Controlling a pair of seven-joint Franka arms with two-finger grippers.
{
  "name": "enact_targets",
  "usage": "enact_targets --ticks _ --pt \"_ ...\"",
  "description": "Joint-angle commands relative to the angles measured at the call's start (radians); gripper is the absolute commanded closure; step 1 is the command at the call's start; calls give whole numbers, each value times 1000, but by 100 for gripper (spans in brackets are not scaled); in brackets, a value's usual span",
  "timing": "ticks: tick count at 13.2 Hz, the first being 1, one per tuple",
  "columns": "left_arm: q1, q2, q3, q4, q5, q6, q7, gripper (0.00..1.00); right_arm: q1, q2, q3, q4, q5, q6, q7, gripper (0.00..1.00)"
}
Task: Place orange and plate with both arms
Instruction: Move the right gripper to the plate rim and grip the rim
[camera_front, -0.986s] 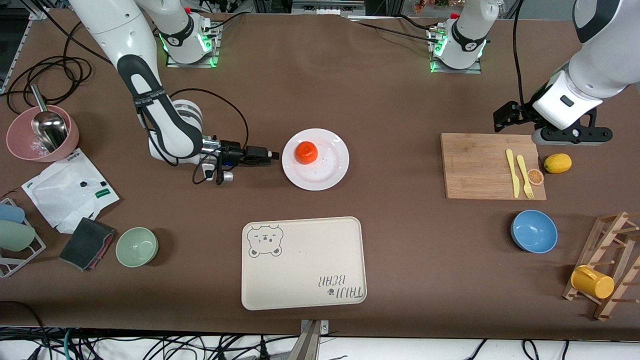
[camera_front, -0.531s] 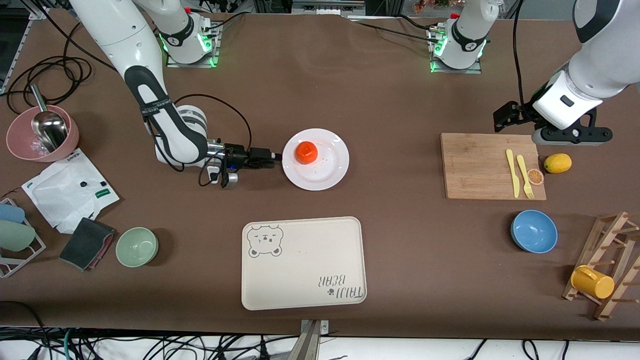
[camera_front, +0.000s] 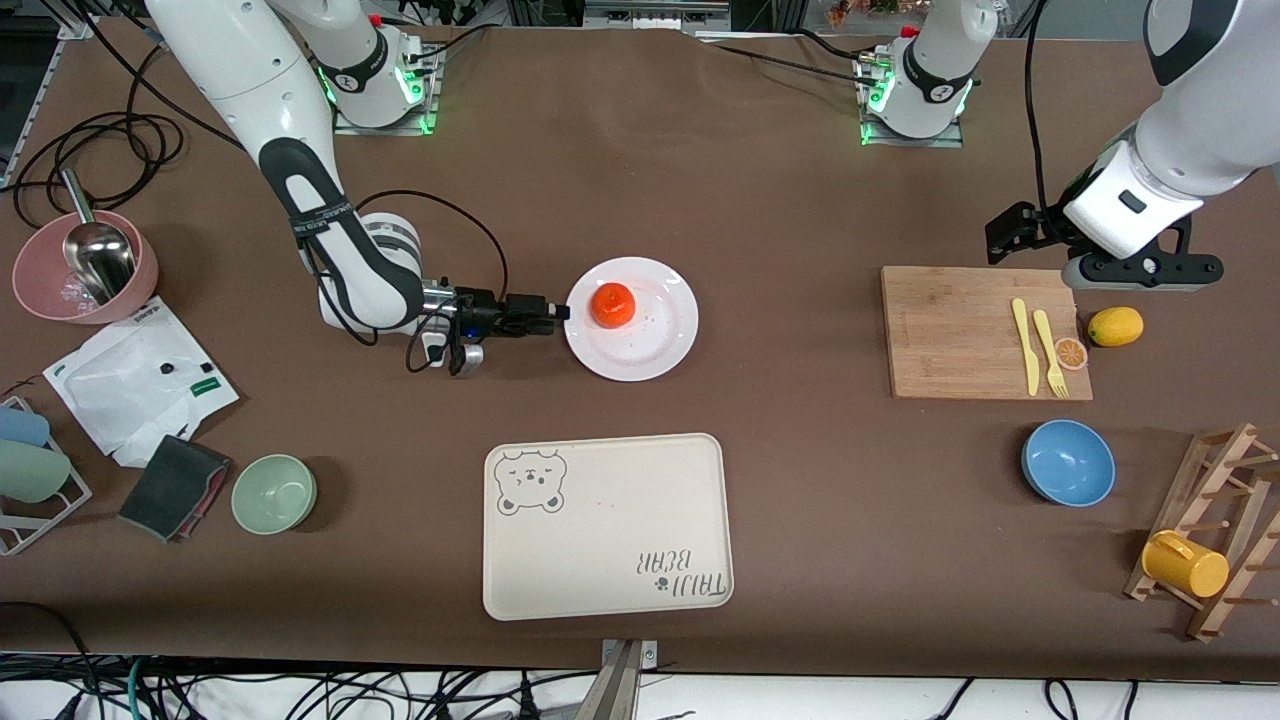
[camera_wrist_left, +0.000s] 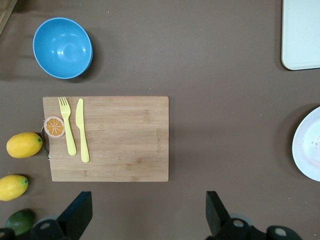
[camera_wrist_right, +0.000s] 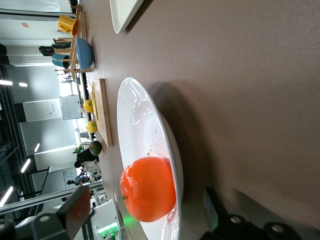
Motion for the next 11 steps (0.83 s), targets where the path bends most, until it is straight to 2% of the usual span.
enact_targets --ticks 1,6,11 --pt "-8 13 2 28 21 -15 18 0 16 21 3 29 15 7 -20 0" --pt "-8 13 2 28 21 -15 16 0 40 36 3 52 10 47 -22 2" --pt "-15 13 -6 29 21 -15 13 0 54 50 1 71 7 72 -25 22"
